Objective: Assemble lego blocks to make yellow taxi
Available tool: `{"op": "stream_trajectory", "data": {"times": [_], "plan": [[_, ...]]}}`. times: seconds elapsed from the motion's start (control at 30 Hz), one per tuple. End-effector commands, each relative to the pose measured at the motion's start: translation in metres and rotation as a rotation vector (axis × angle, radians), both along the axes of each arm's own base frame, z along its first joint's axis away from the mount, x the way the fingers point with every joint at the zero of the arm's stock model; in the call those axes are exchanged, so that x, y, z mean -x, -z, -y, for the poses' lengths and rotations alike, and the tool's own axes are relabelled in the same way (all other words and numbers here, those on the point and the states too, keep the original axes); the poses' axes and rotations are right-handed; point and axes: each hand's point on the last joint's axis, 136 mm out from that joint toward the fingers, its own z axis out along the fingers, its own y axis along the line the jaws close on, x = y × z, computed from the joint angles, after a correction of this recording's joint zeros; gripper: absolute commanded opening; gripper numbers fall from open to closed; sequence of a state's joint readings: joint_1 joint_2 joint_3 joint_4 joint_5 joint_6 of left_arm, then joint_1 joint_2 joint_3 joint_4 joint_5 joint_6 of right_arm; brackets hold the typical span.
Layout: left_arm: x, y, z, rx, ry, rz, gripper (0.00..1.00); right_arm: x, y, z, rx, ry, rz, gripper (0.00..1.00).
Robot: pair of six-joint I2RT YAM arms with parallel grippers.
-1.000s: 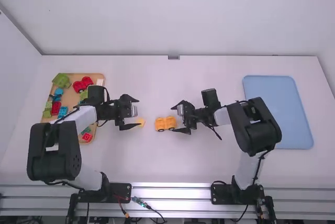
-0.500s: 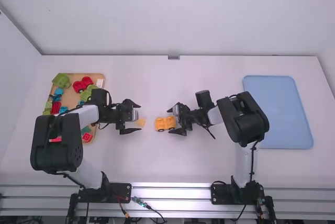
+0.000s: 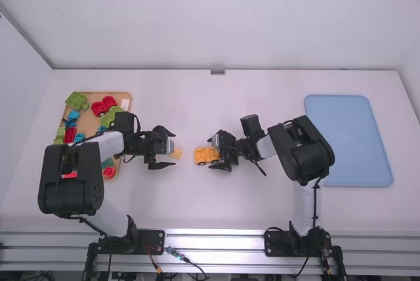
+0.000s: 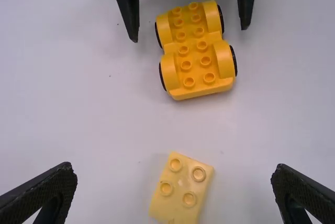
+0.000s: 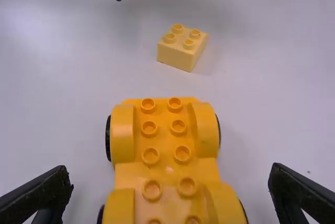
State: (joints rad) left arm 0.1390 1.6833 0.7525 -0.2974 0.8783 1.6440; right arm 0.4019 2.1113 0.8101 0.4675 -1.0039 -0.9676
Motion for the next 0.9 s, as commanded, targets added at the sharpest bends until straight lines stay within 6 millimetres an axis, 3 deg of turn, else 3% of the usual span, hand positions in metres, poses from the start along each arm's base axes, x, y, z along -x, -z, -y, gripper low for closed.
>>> {"op": "stream_trajectory", "data": {"times": [0.0,0.4,0.87], "plan": [[0.006,0.006,0.003,-0.009,0.016,-0.017,1.0,0.004,0.009,-0.001,0.027,0.014,-0.032,0.99],[0.007,0.009,0.001,-0.025,0.013,-0.028,1.0,0.003,0.017,0.0,0.037,0.021,-0.039,0.99],[0.008,0.01,0.001,-0.028,0.012,-0.03,0.97,-0.002,0.019,0.006,0.037,0.048,-0.058,0.56]]}}
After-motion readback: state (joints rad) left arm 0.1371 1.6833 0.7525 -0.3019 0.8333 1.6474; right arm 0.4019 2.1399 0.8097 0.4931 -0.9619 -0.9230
